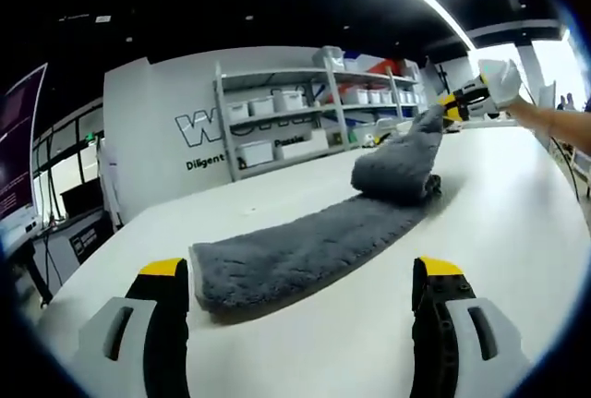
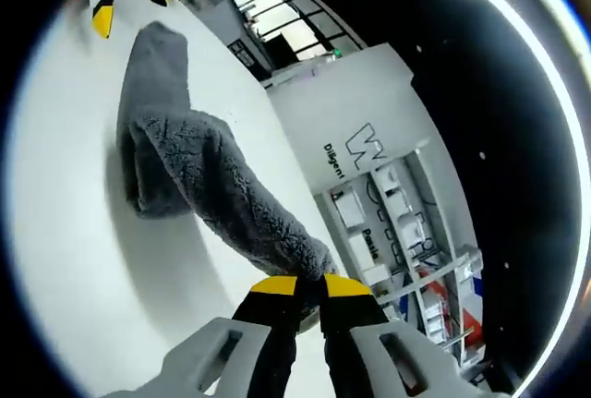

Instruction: Open the folded towel by lifting each exposed corner and separating the folded layers until the towel lies flat within the target outline without major curled edges

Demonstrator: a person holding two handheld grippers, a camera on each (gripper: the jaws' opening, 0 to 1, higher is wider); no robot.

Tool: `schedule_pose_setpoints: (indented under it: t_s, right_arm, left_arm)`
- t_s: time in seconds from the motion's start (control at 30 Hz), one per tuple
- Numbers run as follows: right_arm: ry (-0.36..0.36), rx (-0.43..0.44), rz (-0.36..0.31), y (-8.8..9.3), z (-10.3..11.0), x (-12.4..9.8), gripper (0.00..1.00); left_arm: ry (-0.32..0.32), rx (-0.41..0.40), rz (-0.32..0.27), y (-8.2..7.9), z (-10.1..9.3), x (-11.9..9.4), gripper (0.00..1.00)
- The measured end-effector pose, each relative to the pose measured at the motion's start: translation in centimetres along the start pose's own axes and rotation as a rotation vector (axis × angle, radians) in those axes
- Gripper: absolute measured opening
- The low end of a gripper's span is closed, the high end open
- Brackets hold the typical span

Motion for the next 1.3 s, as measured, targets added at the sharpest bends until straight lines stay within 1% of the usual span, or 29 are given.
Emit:
schedule_pose_setpoints:
  t_s: [0.07, 0.17, 0.33, 0.43, 0.5, 0.53, 0.67, 0.73, 0.77, 0.83, 0.93, 1.07, 1.1, 1.2, 1.3]
  right_arm:
    - [-0.003, -0.003, 0.007, 0.7, -0.2, -0.2, 0.03]
    - [0.009, -0.011, 0.031, 2.2, -0.9, -0.4, 0.03]
    - [0.025, 0.011, 0.074, 4.8, -1.7, -1.4, 0.04]
    - [0.026, 0.027, 0.088, 6.4, -2.0, -1.8, 0.04]
    - [0.04, 0.03, 0.125, 7.8, -2.2, -2.0, 0.04]
    - [0.042, 0.03, 0.132, 8.2, -2.2, -2.1, 0.04]
    - [0.048, 0.048, 0.178, 10.6, -2.1, -2.6, 0.04]
    - [0.057, 0.023, 0.213, 11.6, -2.1, -2.8, 0.04]
    - [0.059, 0.027, 0.231, 12.2, -2.1, -2.9, 0.04]
    - [0.057, 0.035, 0.237, 13.1, -2.0, -2.7, 0.04]
    - [0.057, 0.067, 0.258, 14.7, -1.9, -2.9, 0.04]
    - [0.059, 0.091, 0.296, 16.8, -1.8, -3.1, 0.04]
    - [0.059, 0.093, 0.302, 17.6, -1.8, -3.0, 0.05]
    - [0.053, 0.083, 0.328, 18.9, -1.9, -2.3, 0.05]
    - [0.057, 0.113, 0.331, 20.2, -2.0, -2.0, 0.05]
  left_arm:
    - [-0.003, 0.0, -0.001, 0.0, 0.1, 0.0, 0.99]
    - [-0.007, -0.009, -0.003, 0.0, 0.2, -0.1, 0.99]
    - [-0.008, -0.009, -0.003, 0.0, 0.3, 0.0, 0.99]
    - [-0.013, -0.005, 0.003, 0.1, 0.4, 0.1, 0.99]
    - [-0.012, -0.008, 0.002, 0.1, 0.5, 0.1, 0.99]
    - [-0.011, -0.008, 0.001, 0.1, 0.6, 0.2, 0.99]
    - [-0.011, -0.004, 0.006, 0.1, 0.8, 0.6, 0.99]
    - [-0.011, -0.002, 0.009, 0.2, 0.8, 0.4, 0.99]
    - [-0.012, 0.0, 0.011, 0.1, 0.8, 0.4, 0.99]
    - [-0.013, 0.005, 0.01, 0.1, 0.9, 0.5, 0.99]
    - [-0.011, 0.006, 0.013, 0.1, 0.9, 0.7, 0.99]
    - [-0.018, 0.01, 0.016, 0.1, 1.0, 0.8, 0.99]
    - [-0.02, 0.011, 0.019, 0.1, 1.0, 0.8, 0.99]
    - [-0.015, 0.012, 0.02, 0.1, 1.0, 0.9, 0.99]
    - [-0.015, 0.016, 0.017, 0.1, 0.4, 0.4, 0.99]
Point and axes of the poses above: the point that each gripper's makers call its tool centre point, and the gripper's own axes: x roughly forward along the fingers, z roughly to its left, y roughly out of its underside, the point moved 8 cm from there along -x, roughly backward along the fingers, and after that the axes turned 8 degrees about -y, right-handed, at the moved point
